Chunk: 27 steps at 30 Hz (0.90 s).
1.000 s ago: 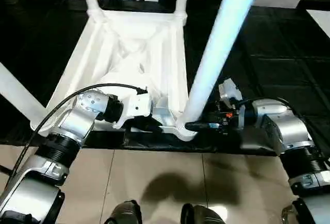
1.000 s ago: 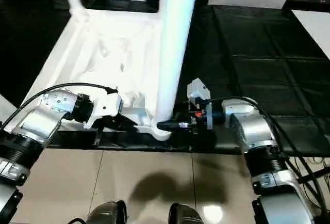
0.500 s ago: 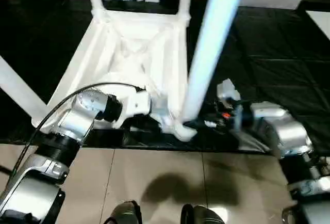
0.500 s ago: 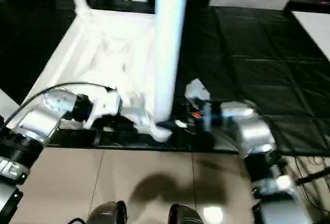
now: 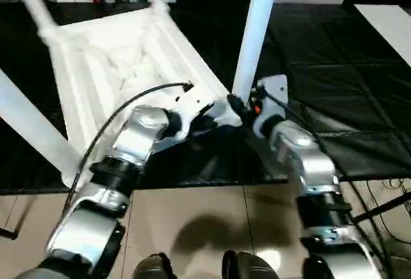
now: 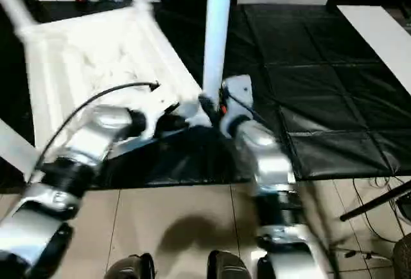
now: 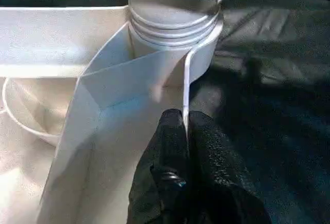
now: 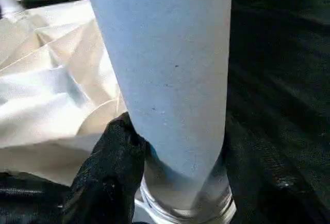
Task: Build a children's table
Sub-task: Rotate leg to tighten
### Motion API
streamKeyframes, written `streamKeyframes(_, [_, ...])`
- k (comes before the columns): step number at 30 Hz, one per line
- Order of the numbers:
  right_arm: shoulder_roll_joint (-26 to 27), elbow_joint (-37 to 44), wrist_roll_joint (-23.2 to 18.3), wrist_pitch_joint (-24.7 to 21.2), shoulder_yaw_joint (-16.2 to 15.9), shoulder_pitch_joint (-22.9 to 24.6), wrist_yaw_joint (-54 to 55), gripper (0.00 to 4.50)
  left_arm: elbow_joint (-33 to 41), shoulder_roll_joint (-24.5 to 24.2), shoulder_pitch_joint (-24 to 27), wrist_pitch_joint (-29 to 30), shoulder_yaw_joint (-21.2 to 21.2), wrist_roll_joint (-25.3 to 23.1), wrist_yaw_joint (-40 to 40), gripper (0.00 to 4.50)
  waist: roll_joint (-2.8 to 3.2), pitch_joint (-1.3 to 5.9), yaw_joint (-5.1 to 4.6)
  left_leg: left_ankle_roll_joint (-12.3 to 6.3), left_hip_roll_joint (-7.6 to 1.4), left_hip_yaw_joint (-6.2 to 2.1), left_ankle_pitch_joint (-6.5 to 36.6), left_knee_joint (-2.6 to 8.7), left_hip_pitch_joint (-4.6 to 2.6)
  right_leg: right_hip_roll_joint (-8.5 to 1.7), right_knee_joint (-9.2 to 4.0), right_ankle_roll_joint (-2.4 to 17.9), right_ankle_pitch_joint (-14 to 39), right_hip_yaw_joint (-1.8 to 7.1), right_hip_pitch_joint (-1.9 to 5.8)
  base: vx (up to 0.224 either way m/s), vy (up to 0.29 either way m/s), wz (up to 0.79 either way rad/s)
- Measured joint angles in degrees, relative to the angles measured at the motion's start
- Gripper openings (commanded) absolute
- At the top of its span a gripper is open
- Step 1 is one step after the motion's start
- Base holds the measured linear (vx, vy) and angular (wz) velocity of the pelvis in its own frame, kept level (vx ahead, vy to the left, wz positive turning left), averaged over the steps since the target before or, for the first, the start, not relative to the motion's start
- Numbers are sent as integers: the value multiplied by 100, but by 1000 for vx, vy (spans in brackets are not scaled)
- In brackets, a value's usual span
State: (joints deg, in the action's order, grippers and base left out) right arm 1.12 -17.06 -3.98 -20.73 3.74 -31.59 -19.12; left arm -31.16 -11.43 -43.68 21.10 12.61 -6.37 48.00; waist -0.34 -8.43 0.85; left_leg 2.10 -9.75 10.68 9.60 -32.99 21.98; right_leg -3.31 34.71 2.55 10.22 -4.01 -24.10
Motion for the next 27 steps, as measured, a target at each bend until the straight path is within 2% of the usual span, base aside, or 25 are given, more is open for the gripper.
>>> streamKeyframes(1, [0,1,0,25,0,1,-6,232,13,-2,0,0,-2,0,5,0,0,0,0,-3,0,0,-2,6,3,2,-5,0,0,-1,-3,0,0,0])
streamKeyframes(6, [-116,54,-73,145,-52,80,-402,292,136,-191,48,-110,37,6,195,0,5,-3,-31,-5,-2,0,-2,27,8,5,-24,0,0,-6,-10,0,0,0])
streamKeyframes(12, [-813,-58,-138,563,-447,131,-1651,340,167,-673,283,-888,80,135,772,0,26,-15,-26,-5,-3,0,-2,29,11,5,-27,1,0,-10,-10,0,0,0])
streamKeyframes(15, [-1216,-178,-206,698,-616,78,-2403,340,167,-880,375,-1274,122,235,1295,0,31,-19,41,-5,-4,1,-3,29,12,5,-28,1,0,-10,-10,0,0,0])
streamKeyframes(17, [-1391,-187,-290,731,-701,32,-2898,340,165,-996,380,-1487,218,243,1531,0,33,-20,134,-4,-4,1,-3,27,15,5,-28,1,0,-10,-8,0,0,0])
streamKeyframes(20, [-1662,-188,-407,792,-851,15,-3555,340,165,-1201,429,-1774,287,316,1874,0,33,-20,205,-6,-3,4,-2,24,15,2,-32,1,-1,-9,-2,0,0,0])
streamKeyframes(22, [-1708,-213,-488,822,-878,14,-3805,340,165,-1242,447,-1840,295,358,2023,0,32,-20,243,-8,-3,8,0,22,16,1,-31,1,-1,-8,-3,0,0,0])
streamKeyframes(24, [-1793,-292,-610,862,-928,-11,-4186,305,165,-1289,482,-1940,307,427,2221,0,32,-20,270,-10,-3,11,1,21,17,0,-31,1,0,-8,-3,0,0,0])
streamKeyframes(27, [-2067,-455,-764,907,-1026,-58,-4874,305,165,-1365,525,-2112,344,510,2562,0,32,-19,309,-14,-3,13,4,17,19,-1,-32,1,0,-9,-2,0,0,0])
